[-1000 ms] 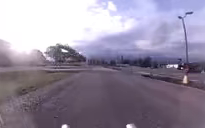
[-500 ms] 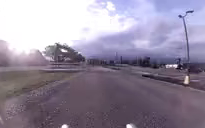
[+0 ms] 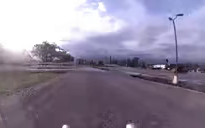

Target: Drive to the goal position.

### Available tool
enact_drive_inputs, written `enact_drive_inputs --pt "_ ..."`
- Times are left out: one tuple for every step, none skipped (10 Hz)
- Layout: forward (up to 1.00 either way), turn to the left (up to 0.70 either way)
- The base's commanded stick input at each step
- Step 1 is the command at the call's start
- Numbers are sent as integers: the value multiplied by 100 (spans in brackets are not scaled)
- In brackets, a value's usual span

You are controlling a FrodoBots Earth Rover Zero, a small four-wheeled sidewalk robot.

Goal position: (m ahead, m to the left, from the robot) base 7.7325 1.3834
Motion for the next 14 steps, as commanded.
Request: enact_drive_inputs --pt "70 0" --pt "70 0" --pt "70 0" --pt "70 0" --pt "70 0" --pt "70 0" --pt "70 0" --pt "70 0" --pt "70 0" --pt "70 0" --pt "70 0" --pt "70 0" --pt "70 0" --pt "70 0"
